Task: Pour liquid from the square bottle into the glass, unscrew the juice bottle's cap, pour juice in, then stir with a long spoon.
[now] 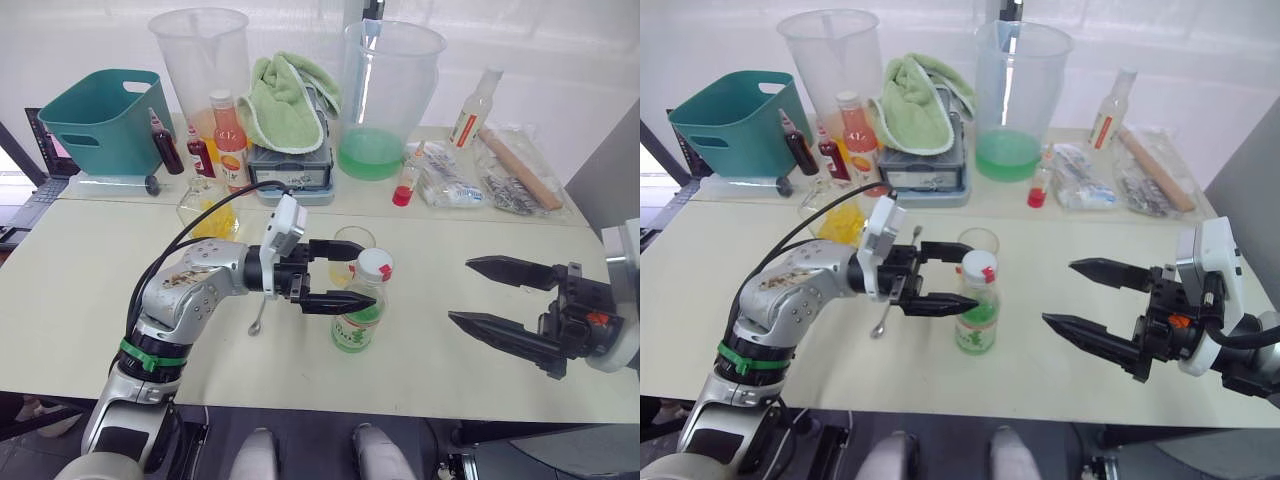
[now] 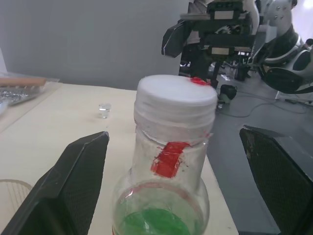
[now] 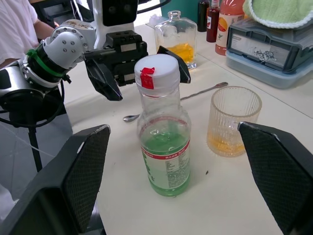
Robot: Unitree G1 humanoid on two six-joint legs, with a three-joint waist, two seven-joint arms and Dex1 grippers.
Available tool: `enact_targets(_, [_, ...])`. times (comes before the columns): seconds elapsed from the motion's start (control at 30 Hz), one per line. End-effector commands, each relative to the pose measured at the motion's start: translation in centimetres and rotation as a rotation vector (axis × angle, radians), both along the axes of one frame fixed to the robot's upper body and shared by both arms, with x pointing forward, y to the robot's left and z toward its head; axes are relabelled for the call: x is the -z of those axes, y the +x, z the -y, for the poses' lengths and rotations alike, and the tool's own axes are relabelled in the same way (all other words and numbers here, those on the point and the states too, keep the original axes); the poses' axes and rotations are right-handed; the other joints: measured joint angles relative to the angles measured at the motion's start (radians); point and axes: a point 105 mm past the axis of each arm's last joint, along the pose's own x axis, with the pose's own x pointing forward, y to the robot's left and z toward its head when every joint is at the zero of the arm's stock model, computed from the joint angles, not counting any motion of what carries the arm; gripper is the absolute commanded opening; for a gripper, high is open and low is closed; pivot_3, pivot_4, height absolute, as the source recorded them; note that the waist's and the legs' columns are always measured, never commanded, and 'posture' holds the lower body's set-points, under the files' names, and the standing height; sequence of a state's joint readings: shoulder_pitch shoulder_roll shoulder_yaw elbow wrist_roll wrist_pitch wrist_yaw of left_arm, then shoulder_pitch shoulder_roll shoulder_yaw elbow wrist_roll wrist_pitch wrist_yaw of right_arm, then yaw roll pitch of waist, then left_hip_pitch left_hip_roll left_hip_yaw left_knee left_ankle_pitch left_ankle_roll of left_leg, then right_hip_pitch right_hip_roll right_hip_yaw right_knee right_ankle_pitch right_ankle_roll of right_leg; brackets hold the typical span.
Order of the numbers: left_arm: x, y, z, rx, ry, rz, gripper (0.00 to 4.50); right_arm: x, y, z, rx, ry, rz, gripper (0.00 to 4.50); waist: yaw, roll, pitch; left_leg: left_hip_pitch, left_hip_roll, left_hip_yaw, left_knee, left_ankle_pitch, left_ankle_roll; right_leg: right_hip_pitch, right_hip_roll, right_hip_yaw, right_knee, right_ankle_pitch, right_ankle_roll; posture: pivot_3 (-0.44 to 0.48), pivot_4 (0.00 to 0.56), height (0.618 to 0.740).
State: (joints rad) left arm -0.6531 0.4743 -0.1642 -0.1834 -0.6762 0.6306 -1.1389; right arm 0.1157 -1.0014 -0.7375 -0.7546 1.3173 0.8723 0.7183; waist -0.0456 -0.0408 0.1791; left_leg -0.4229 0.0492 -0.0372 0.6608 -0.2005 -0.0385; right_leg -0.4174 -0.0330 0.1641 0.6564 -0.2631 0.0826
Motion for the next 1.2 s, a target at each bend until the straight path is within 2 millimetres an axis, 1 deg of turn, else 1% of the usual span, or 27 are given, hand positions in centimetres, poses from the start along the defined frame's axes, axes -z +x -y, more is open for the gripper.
enact_targets(0.03, [-0.6,-0.3,0.7,0.016,0.014,0.042,4.50,-0.9,-0.3,-0.1,0.007,0.000,0.070,4.45,0.000,0.000,0.000,0.000,0.000,0.000,0.000,0.000,0.000,0.000,0.000,0.000,0.000,0.000,0.000,0.000,0.150,0.727])
enact_targets(0.17, [-0.4,0.1,1.2,0.002,0.047,0.075,4.50,-0.9,-0.2,-0.1,0.015,-0.003,0.078,4.45,0.002,0.000,0.000,0.000,0.000,0.000,0.000,0.000,0.000,0.000,0.000,0.000,0.000,0.000,0.000,0.000,0.150,0.727])
enact_targets(0.37, [-0.3,0.0,1.7,0.007,0.048,0.078,4.50,-0.9,0.0,0.0,0.025,-0.007,0.088,4.45,0.001,0.000,0.000,0.000,0.000,0.000,0.000,0.000,0.000,0.000,0.000,0.000,0.000,0.000,0.000,0.000,0.150,0.727])
enact_targets(0.47, [-0.2,0.2,1.8,-0.001,0.050,0.094,3.71,-0.9,0.0,0.0,0.027,-0.010,0.091,4.50,0.001,0.000,0.000,0.000,0.000,0.000,0.000,0.000,0.000,0.000,0.000,0.000,0.000,0.000,0.000,0.000,0.150,0.727])
enact_targets(0.67, [0.8,0.2,1.7,-0.006,0.082,0.115,1.72,-1.2,0.2,-0.4,0.004,-0.022,0.113,4.50,0.001,0.000,0.000,0.000,0.000,0.000,0.000,0.000,0.000,0.001,0.000,0.000,0.000,0.000,0.000,0.000,0.150,0.727])
enact_targets(0.7, [0.9,0.3,1.7,-0.010,0.085,0.118,1.49,-1.3,0.2,-0.7,-0.006,-0.021,0.119,4.50,0.000,0.000,0.000,0.000,0.000,0.000,0.000,0.000,0.000,0.001,0.000,0.000,0.000,0.000,0.000,0.000,0.150,0.727])
enact_targets(0.97, [1.6,0.2,1.7,-0.007,0.106,0.123,1.46,-2.1,1.8,-3.3,-0.060,0.018,0.133,4.50,0.001,0.000,0.000,0.004,0.000,0.000,0.000,0.000,0.000,0.006,0.000,0.000,-0.002,0.000,0.000,0.000,0.150,0.727])
enact_targets(1.2, [1.8,0.0,1.7,-0.012,0.110,0.123,1.46,-1.5,3.2,-6.4,-0.092,0.036,0.117,4.50,0.000,0.000,0.000,0.007,0.000,-0.001,-0.001,0.000,0.000,0.011,0.000,0.000,-0.007,0.000,0.000,0.000,0.150,0.727])
